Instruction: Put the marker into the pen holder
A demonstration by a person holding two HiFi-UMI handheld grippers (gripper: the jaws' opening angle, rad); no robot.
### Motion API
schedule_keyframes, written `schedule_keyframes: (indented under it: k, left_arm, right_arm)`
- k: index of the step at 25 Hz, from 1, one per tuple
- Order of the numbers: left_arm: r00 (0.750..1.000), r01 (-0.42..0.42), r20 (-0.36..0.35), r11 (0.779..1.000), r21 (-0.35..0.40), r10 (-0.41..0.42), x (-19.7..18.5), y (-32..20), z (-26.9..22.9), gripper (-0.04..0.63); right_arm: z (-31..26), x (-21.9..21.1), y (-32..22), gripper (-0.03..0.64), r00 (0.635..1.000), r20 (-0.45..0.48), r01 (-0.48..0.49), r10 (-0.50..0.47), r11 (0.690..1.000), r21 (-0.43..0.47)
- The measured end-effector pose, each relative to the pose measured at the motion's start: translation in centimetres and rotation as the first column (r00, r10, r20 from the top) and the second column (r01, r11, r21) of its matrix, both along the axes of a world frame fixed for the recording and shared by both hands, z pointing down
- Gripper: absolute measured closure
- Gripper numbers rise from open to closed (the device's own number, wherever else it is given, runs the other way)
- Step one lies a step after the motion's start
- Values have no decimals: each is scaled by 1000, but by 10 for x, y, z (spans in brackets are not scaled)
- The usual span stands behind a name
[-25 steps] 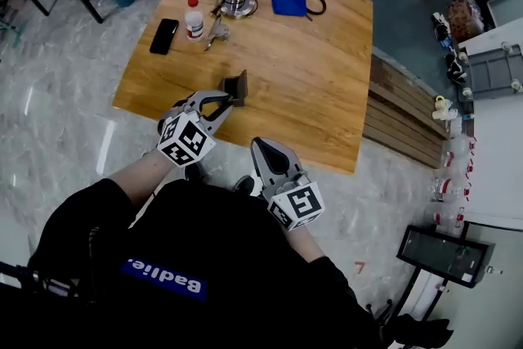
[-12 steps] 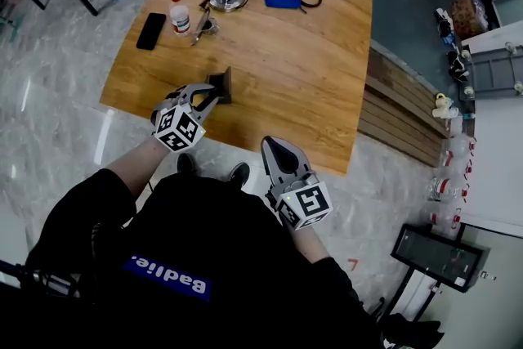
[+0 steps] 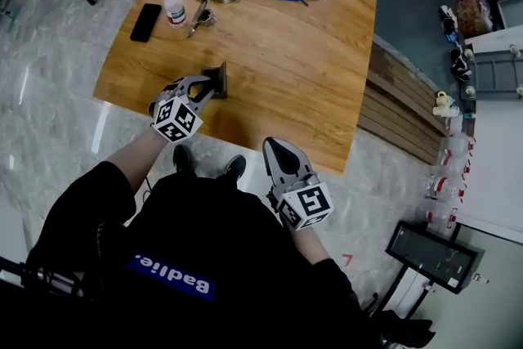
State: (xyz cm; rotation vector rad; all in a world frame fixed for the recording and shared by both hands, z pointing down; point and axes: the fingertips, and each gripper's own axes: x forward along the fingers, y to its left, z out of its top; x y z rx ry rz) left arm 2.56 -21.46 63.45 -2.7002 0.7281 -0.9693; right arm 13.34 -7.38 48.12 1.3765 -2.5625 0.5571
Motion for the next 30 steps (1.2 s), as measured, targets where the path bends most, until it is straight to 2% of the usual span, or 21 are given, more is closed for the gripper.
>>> schedule_keyframes:
  k: [4,16,30]
  left_arm:
    - [1000,19,8,999,-43,-18,-1,-3,11,528]
    - [1000,12,9,993,-115,-11,-4,-4,19,526]
    - [999,-21,-40,994,-111,16,1,21,-3,526]
  right_arm:
    - [5,-2,1,611,1000,4,7,-7,999,-38]
    - [9,-7,0,611,1000,-7,19,-19,998,-57]
    - [5,-15,-3,611,999,0,35,-35,999,-36]
